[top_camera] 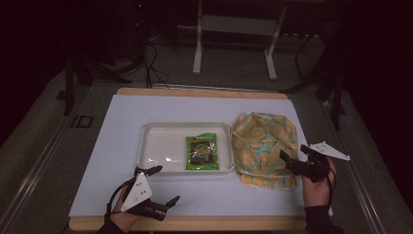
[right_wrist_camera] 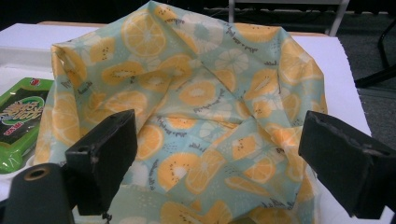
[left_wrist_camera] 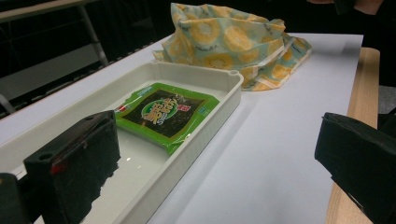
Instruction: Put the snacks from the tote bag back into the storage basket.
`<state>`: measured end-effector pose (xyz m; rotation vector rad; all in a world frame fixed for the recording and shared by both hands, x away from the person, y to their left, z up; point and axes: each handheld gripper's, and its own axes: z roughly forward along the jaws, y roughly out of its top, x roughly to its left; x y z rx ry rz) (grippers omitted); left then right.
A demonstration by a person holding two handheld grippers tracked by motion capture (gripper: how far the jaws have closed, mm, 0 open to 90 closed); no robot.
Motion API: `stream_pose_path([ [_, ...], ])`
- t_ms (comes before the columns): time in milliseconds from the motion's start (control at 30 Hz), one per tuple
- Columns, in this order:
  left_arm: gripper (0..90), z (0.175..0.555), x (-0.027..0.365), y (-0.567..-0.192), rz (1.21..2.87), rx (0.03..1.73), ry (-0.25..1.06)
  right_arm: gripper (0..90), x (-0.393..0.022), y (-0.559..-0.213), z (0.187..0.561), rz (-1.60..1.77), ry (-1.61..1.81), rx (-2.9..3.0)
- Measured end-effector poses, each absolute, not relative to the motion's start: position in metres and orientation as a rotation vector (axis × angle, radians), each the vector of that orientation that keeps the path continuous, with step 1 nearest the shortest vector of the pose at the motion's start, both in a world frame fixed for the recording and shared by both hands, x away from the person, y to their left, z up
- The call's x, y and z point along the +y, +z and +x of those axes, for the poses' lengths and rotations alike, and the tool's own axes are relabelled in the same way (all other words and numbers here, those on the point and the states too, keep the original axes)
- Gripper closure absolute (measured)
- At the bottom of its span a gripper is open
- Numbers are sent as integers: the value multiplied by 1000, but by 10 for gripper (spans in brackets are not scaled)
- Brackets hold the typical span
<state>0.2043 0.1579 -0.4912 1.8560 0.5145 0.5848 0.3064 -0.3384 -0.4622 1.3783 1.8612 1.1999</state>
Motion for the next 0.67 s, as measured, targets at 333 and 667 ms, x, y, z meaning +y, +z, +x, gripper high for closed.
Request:
stream_pose_path([
  [333,6,204,157,-492,1862,510,580,122,-344,-465,308,1403,1214,1852],
  [667,6,204,157,-492,1868,506,573,126,-346,-463,307,1401,1223,1836],
])
